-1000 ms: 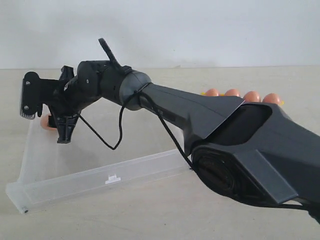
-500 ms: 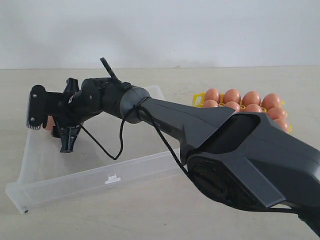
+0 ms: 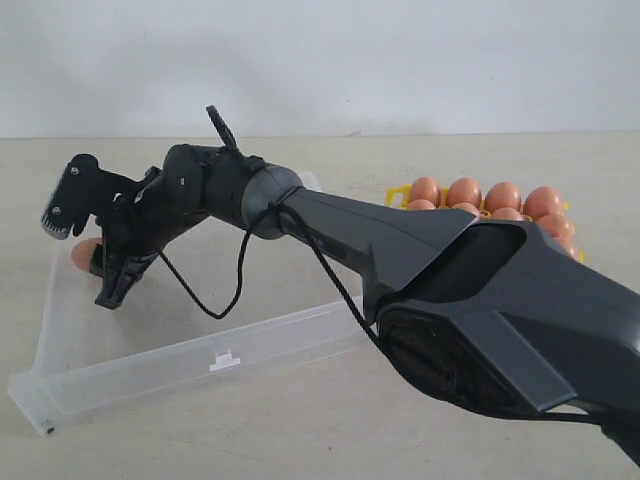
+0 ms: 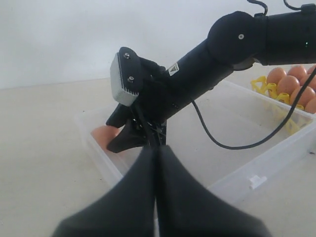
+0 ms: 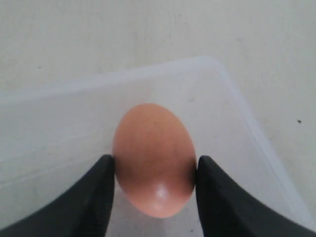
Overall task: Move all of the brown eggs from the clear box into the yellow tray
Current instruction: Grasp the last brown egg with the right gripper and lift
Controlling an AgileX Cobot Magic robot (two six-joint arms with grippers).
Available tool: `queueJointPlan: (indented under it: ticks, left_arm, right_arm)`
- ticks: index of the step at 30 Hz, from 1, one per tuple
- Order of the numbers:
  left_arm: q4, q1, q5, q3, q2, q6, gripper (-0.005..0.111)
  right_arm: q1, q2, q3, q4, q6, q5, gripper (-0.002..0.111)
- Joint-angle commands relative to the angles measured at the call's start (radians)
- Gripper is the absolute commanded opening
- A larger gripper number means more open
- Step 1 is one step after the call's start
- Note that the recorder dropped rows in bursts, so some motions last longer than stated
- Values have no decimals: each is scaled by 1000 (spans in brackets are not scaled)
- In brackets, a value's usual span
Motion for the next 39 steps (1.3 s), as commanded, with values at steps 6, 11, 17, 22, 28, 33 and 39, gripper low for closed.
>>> queueJointPlan:
  ticks: [6, 11, 17, 22, 28, 33, 39]
  left_arm:
    - [-8, 0, -7, -3, -3, 1, -4]
    - [-8, 0, -7, -3, -3, 1, -4]
    - [-8, 0, -7, -3, -3, 1, -4]
    - [-8, 0, -7, -3, -3, 1, -4]
    - [-8, 0, -7, -3, -3, 1, -4]
    - [-8, 0, -6, -3, -3, 1, -4]
    - [-8, 0, -6, -3, -3, 1, -4]
  right_arm:
    - [1, -61, 4, -16, 73, 173, 20]
    - [1, -61, 4, -30, -9, 174, 26]
    - [9, -61, 4, -54, -118, 133, 65]
    - [22, -51, 6, -52, -118, 19, 62]
    - [26, -16, 6, -36, -103, -4, 62]
    - [28, -12, 6, -13, -43, -4, 62]
    - [28, 0, 6, -13, -1, -35, 62]
